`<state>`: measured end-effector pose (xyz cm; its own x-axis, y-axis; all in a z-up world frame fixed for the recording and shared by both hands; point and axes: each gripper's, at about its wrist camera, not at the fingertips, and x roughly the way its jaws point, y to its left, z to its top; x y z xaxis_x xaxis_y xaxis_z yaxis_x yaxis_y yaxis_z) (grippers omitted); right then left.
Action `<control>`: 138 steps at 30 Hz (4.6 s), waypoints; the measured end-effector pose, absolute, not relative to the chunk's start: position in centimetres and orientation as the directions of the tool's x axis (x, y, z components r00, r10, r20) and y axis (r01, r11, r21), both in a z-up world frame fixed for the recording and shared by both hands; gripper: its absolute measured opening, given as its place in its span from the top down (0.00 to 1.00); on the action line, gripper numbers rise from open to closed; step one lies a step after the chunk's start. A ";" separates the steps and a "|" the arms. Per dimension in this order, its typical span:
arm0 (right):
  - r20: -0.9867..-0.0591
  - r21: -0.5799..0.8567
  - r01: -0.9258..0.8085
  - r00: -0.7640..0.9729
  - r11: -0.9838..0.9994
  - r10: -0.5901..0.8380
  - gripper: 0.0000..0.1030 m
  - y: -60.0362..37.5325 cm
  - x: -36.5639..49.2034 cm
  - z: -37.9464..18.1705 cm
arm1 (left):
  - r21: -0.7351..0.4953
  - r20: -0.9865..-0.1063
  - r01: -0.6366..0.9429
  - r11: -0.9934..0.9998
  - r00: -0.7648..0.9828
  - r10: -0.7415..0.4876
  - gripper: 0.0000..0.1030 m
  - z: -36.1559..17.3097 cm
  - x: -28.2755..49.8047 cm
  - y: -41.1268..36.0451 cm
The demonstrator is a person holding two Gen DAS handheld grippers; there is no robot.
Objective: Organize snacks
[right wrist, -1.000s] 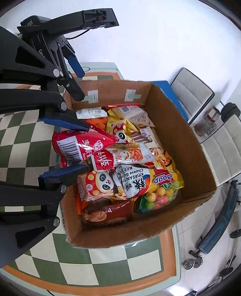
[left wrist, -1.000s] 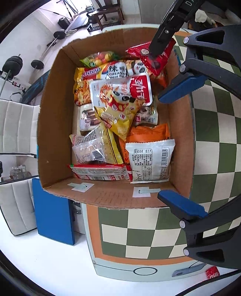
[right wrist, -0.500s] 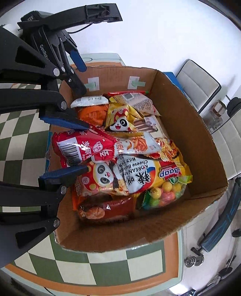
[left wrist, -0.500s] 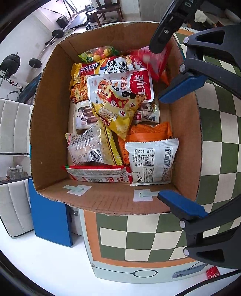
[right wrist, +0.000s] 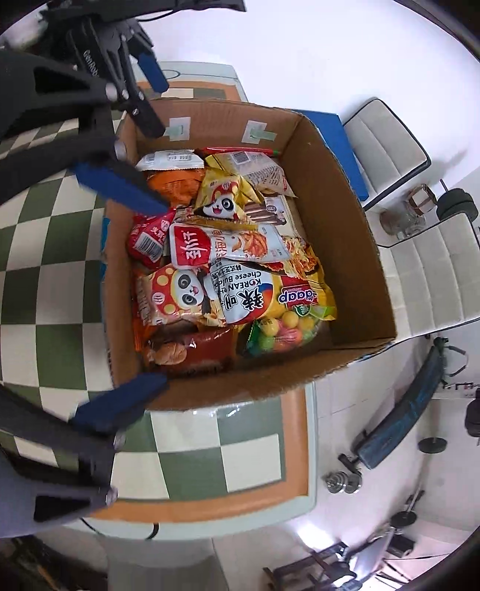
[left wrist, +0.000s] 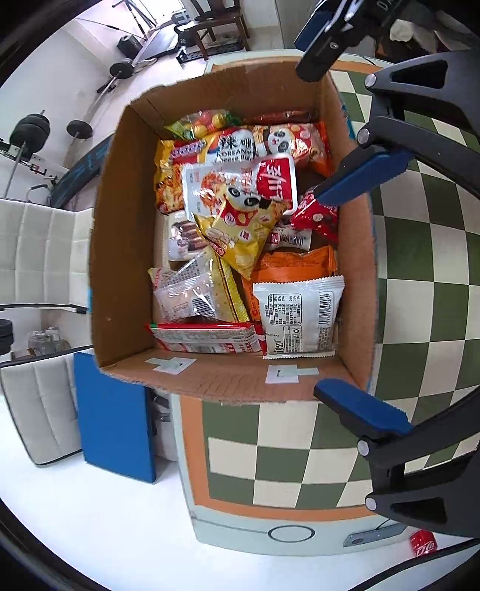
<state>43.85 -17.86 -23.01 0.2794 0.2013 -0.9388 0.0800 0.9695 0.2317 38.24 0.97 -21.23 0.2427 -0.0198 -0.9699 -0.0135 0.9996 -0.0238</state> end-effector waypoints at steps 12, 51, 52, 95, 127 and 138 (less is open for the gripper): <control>-0.891 0.204 0.078 0.429 0.976 0.152 0.05 -19.0 36.3 -15.7 | -0.016 -0.921 0.011 1.000 0.388 -0.019 0.07 -13.8 31.3 -0.2; -0.757 0.142 0.014 0.646 0.990 0.100 0.02 -19.3 15.7 -0.3 | -0.011 -0.804 -0.038 0.999 0.595 0.014 0.02 -2.4 15.4 -1.4; -0.756 0.136 0.022 0.648 0.990 0.090 0.02 -19.4 15.9 -0.5 | -0.007 -0.804 -0.035 0.999 0.595 0.015 0.01 -2.5 15.5 -1.5; -0.780 0.065 0.047 0.626 0.997 0.021 0.01 -18.3 22.9 -4.5 | 0.016 -0.808 -0.095 0.995 0.585 0.068 0.01 -4.9 19.4 -0.5; -0.776 0.067 0.054 0.630 0.996 0.018 0.01 -18.7 23.6 -3.5 | 0.053 -0.791 -0.065 0.997 0.606 0.081 0.01 -4.4 19.6 -1.2; -0.777 0.065 0.053 0.629 0.996 0.018 0.01 -18.9 23.8 -3.2 | 0.051 -0.791 -0.061 0.997 0.607 0.077 0.01 -4.2 19.4 -1.3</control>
